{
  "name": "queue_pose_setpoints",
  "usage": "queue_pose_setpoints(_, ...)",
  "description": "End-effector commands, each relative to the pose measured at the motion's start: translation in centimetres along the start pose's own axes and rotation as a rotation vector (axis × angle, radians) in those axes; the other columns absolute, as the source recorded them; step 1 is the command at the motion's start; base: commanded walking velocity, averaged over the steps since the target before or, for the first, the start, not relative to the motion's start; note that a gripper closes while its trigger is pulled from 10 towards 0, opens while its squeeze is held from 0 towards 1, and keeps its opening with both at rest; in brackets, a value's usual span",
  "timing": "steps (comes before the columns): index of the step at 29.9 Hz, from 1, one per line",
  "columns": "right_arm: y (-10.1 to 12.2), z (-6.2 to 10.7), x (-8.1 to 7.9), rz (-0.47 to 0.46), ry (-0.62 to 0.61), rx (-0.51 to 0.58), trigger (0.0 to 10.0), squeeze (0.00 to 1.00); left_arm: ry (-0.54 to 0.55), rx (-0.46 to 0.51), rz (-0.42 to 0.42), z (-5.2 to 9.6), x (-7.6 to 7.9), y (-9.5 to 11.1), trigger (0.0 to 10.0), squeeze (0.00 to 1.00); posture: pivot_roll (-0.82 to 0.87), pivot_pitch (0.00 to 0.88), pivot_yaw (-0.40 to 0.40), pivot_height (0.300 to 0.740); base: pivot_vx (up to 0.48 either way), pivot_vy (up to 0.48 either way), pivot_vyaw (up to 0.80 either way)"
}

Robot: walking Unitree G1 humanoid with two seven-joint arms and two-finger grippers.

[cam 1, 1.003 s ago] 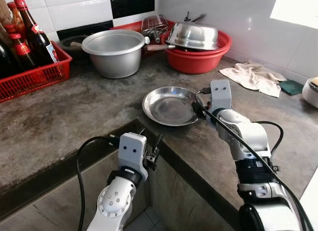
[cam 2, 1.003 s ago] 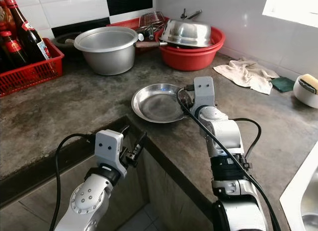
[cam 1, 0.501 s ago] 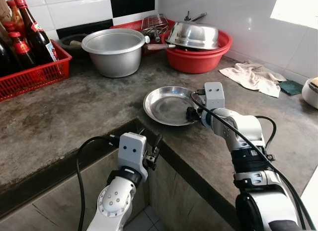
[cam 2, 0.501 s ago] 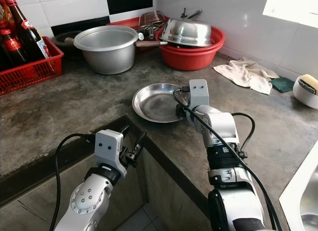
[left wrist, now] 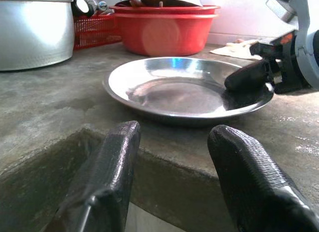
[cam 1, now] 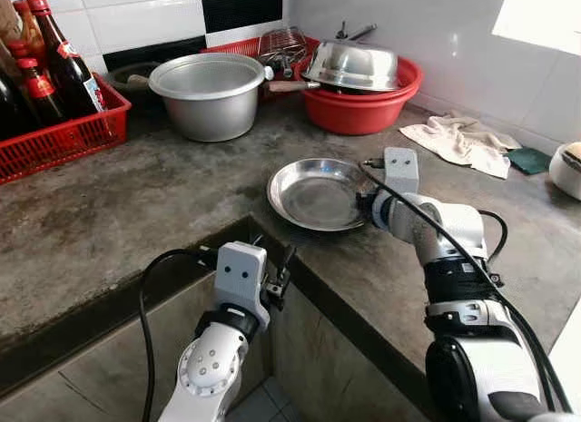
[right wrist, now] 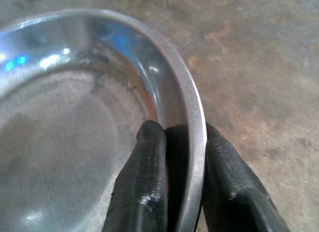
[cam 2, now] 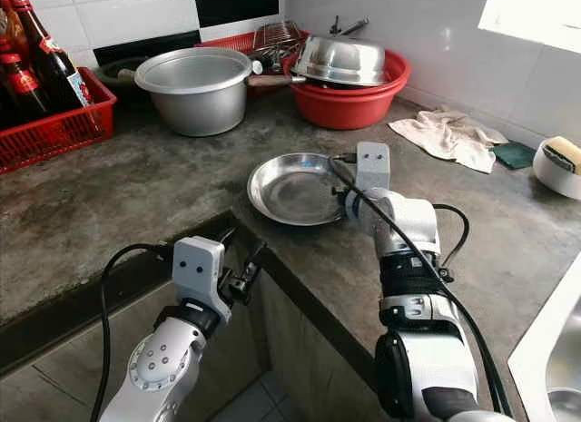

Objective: Kitchen organization

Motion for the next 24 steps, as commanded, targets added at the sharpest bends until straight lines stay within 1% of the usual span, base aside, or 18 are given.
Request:
queue_pose_setpoints(1,-3.2,-0.7,-0.6,0.017,0.008,-0.129,0.0,0.0,0.001,0.005,-0.007,-0.1,0.1,0.3,10.0,0.0,0.1,0.069,-0.058,0.74,0.0,0.0,0.0)
queue_pose_setpoints(18,-3.1,-0.7,-0.6,0.005,0.004,-0.135,0.0,0.0,0.001,0.005,-0.007,-0.1,0.1,0.3,10.0,0.0,0.1,0.069,-0.057,0.74,0.0,0.0,0.0)
queue_pose_setpoints(19,1.7,3.0,-1.3,-0.145,0.017,0.294,0.0,0.0,-0.001,0.013,-0.009,-0.3,0.0,0.4,10.0,0.0,0.08,0.039,-0.043,0.74,0.0,0.0,0.0)
queue_pose_setpoints(20,2.7,5.2,-1.2,-0.174,0.005,0.432,0.0,0.0,-0.004,0.016,-0.009,-0.4,0.0,0.5,10.0,0.0,0.08,0.039,-0.043,0.74,0.0,0.0,0.0)
queue_pose_setpoints(21,3.0,6.5,-1.2,-0.192,-0.001,0.498,0.0,0.0,-0.008,0.017,-0.01,-0.4,0.0,0.5,10.0,0.0,0.08,0.033,-0.039,0.74,0.0,0.0,0.0)
queue_pose_setpoints(24,3.0,6.5,-1.2,-0.192,-0.001,0.498,0.0,0.0,-0.008,0.017,-0.01,-0.4,0.0,0.5,10.0,0.0,0.08,0.033,-0.039,0.74,0.0,0.0,0.0)
Point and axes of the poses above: a point about 5 cm out from each wrist's last joint towards the gripper, its own z axis pointing back from the gripper into the wrist, its own y axis along the axis of the wrist's last joint, x = y × z, the point moved 6 cm from there along -z, pointing out of the wrist towards the gripper, and after that the axes turned 15 degrees about z, right-handed, at the moved point
